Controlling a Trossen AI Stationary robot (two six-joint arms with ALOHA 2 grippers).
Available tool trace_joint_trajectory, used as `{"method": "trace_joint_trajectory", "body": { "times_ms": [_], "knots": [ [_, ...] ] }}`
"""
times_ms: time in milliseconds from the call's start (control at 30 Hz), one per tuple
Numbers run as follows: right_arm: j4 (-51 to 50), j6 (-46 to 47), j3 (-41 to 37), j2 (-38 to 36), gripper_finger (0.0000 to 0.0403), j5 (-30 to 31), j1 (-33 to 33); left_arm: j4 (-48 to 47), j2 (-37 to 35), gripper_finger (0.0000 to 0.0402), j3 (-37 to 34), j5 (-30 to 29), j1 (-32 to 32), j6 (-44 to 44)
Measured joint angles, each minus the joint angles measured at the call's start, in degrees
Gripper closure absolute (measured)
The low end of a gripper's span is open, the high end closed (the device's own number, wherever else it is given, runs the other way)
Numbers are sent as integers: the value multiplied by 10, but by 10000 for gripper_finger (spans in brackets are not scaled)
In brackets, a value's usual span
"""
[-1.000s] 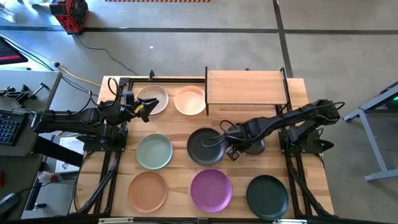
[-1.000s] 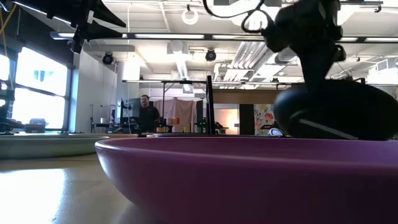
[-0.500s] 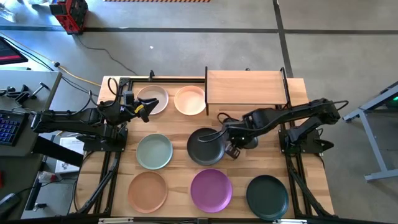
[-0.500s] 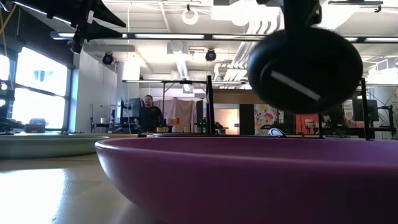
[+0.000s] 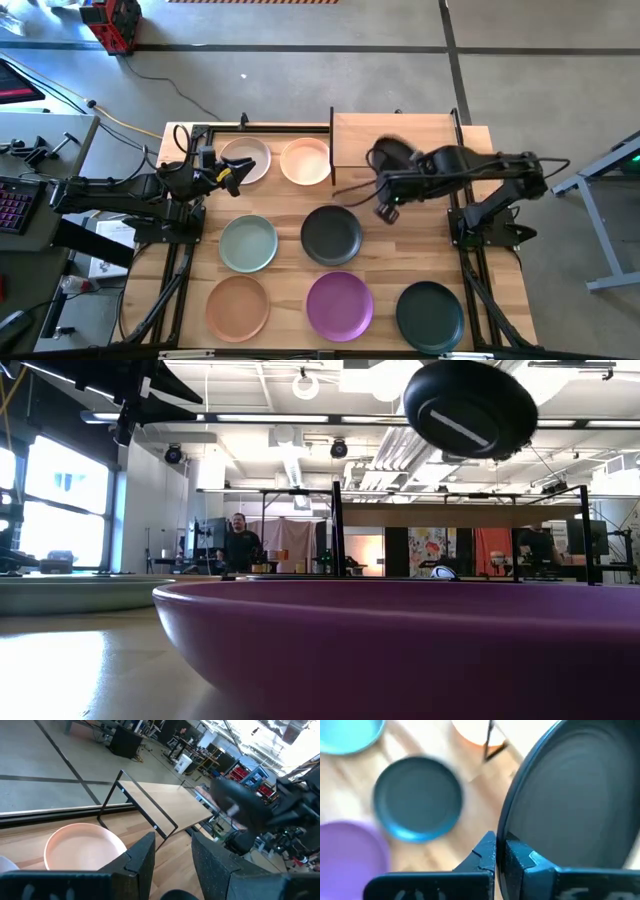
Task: Place and stack plates onto a shelf
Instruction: Put the top right black plate on the shelf
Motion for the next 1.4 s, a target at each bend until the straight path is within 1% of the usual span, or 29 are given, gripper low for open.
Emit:
{"method": "trace_joint_trajectory", "body": {
  "times_ms": [100,300,567,633,800,933,1200,1400],
  "knots": [
    [-4,-24,-10,-9,403,41,-23,0,0,284,0,-1,0,0],
    [-5,-73,-85,-18,403,65,-81,0,0,284,0,-1,0,0],
    [24,-130,-207,-16,403,57,-157,0,0,284,0,-1,0,0],
    [45,-142,-237,-17,403,51,-175,0,0,284,0,-1,0,0],
    [85,-160,-291,-16,403,12,-221,0,0,284,0,0,0,0],
    [105,-169,-310,-16,403,9,-248,0,0,284,0,0,0,0],
    [134,-207,-310,-17,403,5,-287,0,0,284,0,0,0,0],
    [133,-219,-309,-17,403,-19,-310,0,0,284,0,0,0,0]
  ]
}}
